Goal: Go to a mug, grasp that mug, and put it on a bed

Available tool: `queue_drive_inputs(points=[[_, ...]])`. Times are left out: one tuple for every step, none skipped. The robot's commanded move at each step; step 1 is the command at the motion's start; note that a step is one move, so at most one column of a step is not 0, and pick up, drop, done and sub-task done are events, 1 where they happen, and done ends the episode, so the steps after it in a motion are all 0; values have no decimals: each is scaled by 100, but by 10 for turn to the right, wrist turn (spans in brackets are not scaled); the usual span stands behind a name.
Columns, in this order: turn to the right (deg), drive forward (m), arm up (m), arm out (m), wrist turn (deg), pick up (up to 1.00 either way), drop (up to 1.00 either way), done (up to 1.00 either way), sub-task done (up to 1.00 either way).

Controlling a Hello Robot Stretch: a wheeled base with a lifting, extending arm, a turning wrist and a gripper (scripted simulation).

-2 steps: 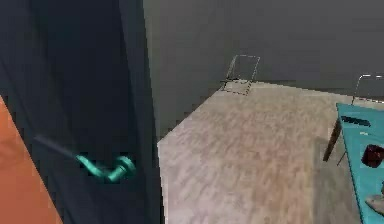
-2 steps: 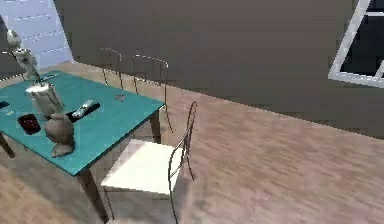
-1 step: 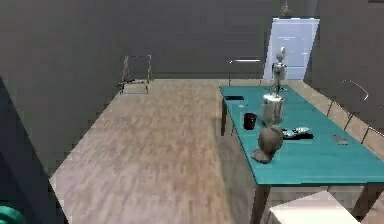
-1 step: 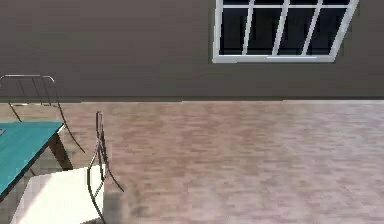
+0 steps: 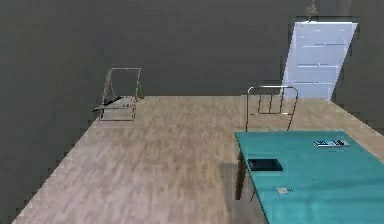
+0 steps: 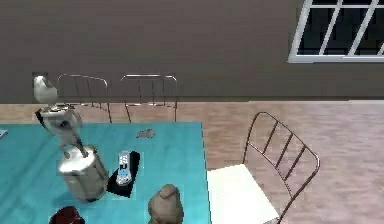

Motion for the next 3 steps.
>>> queue_drive_inputs(points=[[-360, 0, 0, 0, 0, 0, 0, 0, 0], [0, 0, 50, 0, 0, 0, 0, 0, 0], [0, 0, 22, 0, 0, 0, 0, 0, 0]])
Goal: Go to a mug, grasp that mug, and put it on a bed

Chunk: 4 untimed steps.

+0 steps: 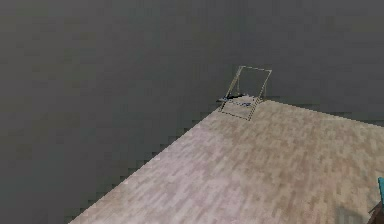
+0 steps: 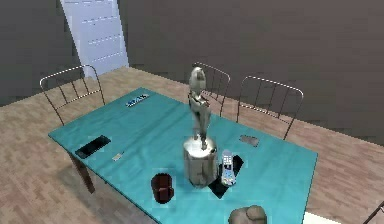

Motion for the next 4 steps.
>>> queue_drive_inputs(points=[[0, 0, 0, 20, 0, 0, 0, 0, 0], [0, 0, 0, 0, 450, 0, 0, 0, 0], [0, 0, 0, 0, 450, 0, 0, 0, 0], [0, 0, 0, 0, 450, 0, 0, 0, 0]])
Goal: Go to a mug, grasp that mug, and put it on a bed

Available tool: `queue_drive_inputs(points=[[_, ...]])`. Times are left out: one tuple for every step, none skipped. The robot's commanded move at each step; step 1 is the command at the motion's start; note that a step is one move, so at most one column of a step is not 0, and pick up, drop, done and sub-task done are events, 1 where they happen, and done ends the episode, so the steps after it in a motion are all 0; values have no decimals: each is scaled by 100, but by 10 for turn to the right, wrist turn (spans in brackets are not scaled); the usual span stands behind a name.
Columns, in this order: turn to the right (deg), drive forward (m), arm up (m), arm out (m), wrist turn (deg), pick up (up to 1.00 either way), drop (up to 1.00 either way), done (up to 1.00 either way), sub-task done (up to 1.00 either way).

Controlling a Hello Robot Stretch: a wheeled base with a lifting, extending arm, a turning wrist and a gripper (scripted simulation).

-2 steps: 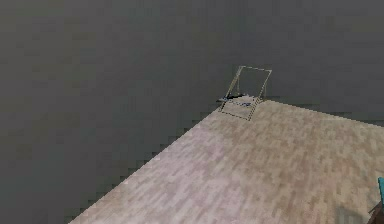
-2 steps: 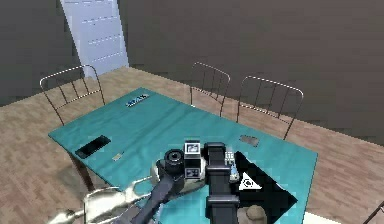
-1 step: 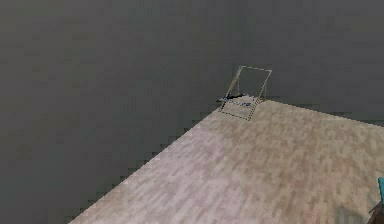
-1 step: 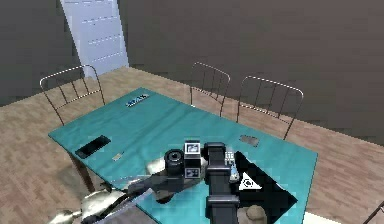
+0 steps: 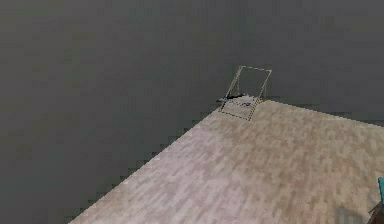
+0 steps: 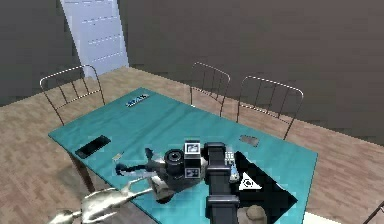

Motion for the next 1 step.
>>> queue_drive_inputs(points=[[0, 0, 0, 0, 210, 0, 0, 0, 0]])
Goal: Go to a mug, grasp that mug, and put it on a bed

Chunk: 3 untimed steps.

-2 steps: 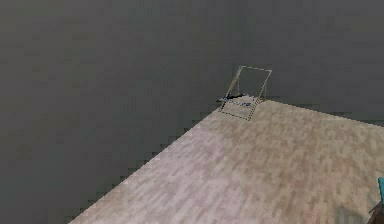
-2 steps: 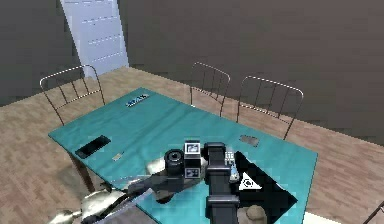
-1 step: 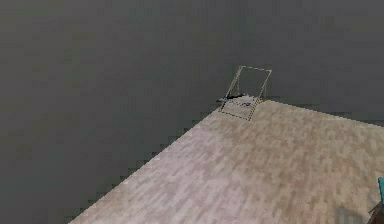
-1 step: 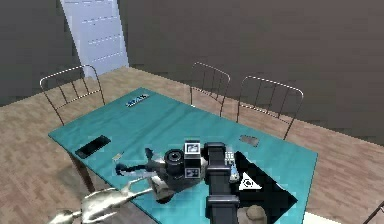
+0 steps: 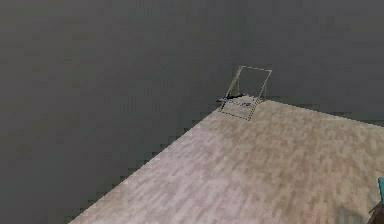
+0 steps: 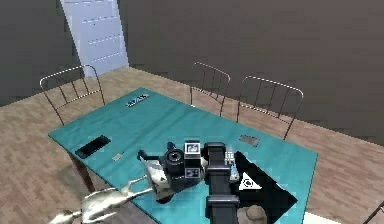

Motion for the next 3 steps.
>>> queue_drive_inputs(points=[[0, 0, -30, 0, 0, 0, 0, 0, 0], [0, 0, 0, 0, 0, 100, 0, 0, 0], [0, 0, 10, 0, 0, 0, 0, 0, 0]])
